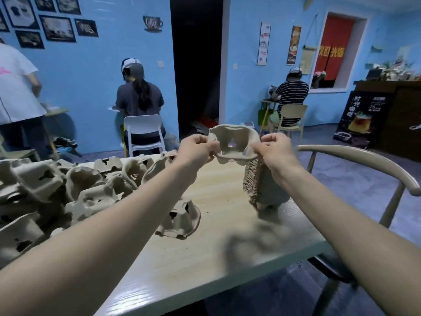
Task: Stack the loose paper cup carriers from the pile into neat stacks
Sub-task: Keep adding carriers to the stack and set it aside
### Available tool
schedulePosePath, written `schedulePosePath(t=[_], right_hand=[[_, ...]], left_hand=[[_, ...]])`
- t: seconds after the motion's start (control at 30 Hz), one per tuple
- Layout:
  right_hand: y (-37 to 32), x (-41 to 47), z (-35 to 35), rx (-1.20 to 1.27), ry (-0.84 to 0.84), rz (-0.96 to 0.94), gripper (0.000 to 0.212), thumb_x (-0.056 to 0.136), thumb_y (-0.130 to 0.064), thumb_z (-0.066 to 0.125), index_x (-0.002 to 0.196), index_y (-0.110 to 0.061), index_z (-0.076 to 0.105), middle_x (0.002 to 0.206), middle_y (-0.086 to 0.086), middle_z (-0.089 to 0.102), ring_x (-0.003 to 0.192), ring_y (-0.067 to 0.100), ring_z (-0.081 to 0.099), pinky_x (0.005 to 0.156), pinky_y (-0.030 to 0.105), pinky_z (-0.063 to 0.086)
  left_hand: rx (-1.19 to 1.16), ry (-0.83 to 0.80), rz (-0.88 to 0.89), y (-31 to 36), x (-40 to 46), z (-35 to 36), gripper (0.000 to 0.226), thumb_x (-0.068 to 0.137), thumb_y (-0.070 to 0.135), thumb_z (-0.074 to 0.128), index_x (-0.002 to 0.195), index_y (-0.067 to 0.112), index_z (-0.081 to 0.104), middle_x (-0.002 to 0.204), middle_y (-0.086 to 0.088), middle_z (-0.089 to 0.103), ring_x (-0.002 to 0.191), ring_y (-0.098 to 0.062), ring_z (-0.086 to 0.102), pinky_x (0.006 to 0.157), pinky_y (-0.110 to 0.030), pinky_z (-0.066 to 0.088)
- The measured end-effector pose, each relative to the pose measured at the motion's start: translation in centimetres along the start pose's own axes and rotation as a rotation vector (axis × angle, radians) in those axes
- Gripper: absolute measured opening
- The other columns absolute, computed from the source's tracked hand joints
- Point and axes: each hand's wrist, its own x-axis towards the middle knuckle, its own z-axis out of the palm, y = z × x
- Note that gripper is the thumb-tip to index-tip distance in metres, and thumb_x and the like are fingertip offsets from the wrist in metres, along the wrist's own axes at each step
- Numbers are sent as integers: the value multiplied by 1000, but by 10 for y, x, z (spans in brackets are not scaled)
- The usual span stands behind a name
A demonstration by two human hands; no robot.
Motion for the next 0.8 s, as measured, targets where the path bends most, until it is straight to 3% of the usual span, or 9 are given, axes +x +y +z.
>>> schedulePosePath(t=[0.2, 0.27, 0.4, 0.5, 0.67, 0.8], right_hand=[[9, 24, -40, -88, 254, -39, 10, 82, -19, 69, 88, -17, 62, 90, 3, 67, 81, 17, 60, 67, 30, 49], [11, 32, -51, -129, 305, -47, 7, 84, -18, 67, 89, -15, 64, 88, 2, 65, 80, 18, 59, 66, 29, 46], [21, 42, -62, -241, 326, -61, 4, 89, -17, 62, 90, -13, 64, 86, 2, 61, 80, 17, 55, 64, 27, 40], [30, 46, -65, -283, 333, -52, 6, 91, -15, 59, 88, -13, 64, 88, 4, 63, 77, 16, 54, 55, 20, 37], [45, 47, -65, -322, 309, -36, 16, 91, -12, 56, 102, -9, 67, 101, 8, 67, 85, 17, 57, 69, 26, 42], [50, 42, -64, -383, 222, -81, 21, 95, -13, 48, 103, -7, 67, 98, 6, 65, 84, 14, 52, 69, 25, 37]], left_hand=[[-86, -77, 35, 7, 13, 52, 10, 88, 13, 64, 81, 7, 64, 68, -3, 59, 60, -10, 54, 70, -23, 53], [-86, -93, 44, 8, 15, 65, 11, 87, 16, 66, 81, 7, 66, 72, -3, 64, 62, -9, 59, 62, -18, 53], [-42, -73, 38, 6, 23, 88, 11, 87, 16, 67, 77, 10, 66, 74, -6, 67, 59, -9, 62, 57, -19, 51], [62, -58, 30, -2, 25, 99, 19, 86, 19, 67, 68, 14, 65, 62, -1, 64, 50, -4, 55, 55, -20, 44], [267, -53, 40, -17, 22, 102, 28, 86, 28, 65, 62, 15, 59, 58, 2, 57, 48, -7, 43, 46, -21, 31], [326, -27, 45, -27, 20, 102, 32, 83, 23, 64, 55, 15, 52, 64, -4, 59, 60, -16, 52, 57, -28, 43]])
